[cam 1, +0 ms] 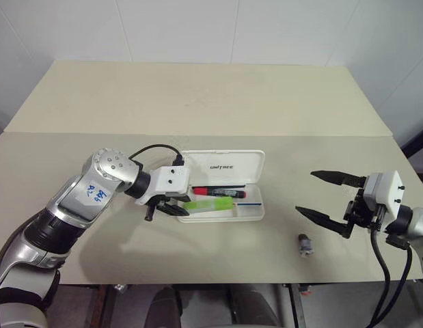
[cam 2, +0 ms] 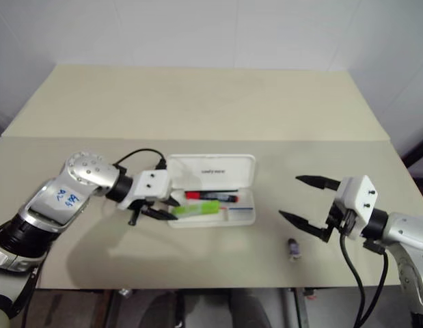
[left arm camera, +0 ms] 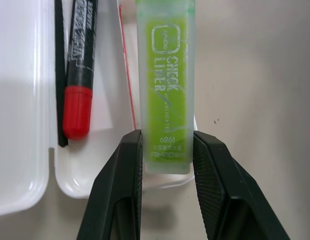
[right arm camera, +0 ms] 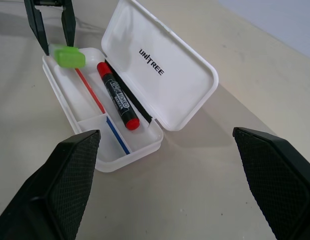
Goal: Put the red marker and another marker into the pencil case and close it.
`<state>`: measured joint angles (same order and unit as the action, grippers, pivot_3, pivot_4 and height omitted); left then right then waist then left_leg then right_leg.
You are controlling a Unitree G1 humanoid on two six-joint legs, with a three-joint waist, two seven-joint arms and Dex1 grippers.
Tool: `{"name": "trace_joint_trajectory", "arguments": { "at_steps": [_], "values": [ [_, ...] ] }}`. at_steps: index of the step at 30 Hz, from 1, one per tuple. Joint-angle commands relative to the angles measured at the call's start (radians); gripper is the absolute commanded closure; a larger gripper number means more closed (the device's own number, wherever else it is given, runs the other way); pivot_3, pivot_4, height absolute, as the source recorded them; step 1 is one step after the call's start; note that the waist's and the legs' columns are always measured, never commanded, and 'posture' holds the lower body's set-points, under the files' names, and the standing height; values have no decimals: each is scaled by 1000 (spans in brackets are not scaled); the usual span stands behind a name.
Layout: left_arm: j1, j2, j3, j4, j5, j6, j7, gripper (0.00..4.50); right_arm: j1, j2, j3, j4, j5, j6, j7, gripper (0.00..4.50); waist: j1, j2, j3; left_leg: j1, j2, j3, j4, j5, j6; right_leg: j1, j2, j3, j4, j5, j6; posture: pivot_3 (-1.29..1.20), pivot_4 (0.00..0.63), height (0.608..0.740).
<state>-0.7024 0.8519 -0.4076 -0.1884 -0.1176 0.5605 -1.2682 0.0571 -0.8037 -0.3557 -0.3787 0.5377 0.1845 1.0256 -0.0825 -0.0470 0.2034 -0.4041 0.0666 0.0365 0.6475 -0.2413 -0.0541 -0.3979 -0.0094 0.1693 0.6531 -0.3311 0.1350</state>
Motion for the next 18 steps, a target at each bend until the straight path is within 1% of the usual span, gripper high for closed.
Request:
{"name": "trace_joint_trajectory", "arguments": {
  "at_steps": [1, 8, 10, 13, 18],
  "values": [
    [-29, -13, -6, -19, 12, 1, -14, 3444, 9, 7, -29, -39, 19, -4, -17, 0, 1, 0, 0, 0, 0, 0, 0, 0, 0, 0, 0, 0, 0, 0, 0, 0, 150, 740],
    [-37, -42, -14, 18, 47, -11, -9, 3444, 21, 12, -29, -55, 22, -5, -35, 0, 2, 0, 0, 0, 0, 0, 0, 0, 0, 0, 0, 0, 0, 0, 0, 0, 150, 740],
    [-40, -54, -14, 24, 54, -12, -6, 2697, 21, 14, -27, -57, 22, -5, -39, 0, 2, 0, 0, 0, 0, 0, 0, 0, 0, 0, 0, 0, 0, 0, 0, 0, 150, 740],
    [-48, -76, -12, 40, 62, -17, 3, 1806, 20, 17, -26, -59, 22, -5, -44, 0, 2, 0, 0, 0, 0, 0, 0, 0, 0, 0, 0, 0, 0, 0, 0, 0, 150, 740],
    [-57, -106, -4, 47, 59, -21, 13, 144, 17, 19, -24, -59, 21, -7, -48, 0, 2, 0, 0, 0, 0, 0, 0, 0, 0, 0, 0, 0, 0, 0, 0, 0, 150, 740]
  ]
}}
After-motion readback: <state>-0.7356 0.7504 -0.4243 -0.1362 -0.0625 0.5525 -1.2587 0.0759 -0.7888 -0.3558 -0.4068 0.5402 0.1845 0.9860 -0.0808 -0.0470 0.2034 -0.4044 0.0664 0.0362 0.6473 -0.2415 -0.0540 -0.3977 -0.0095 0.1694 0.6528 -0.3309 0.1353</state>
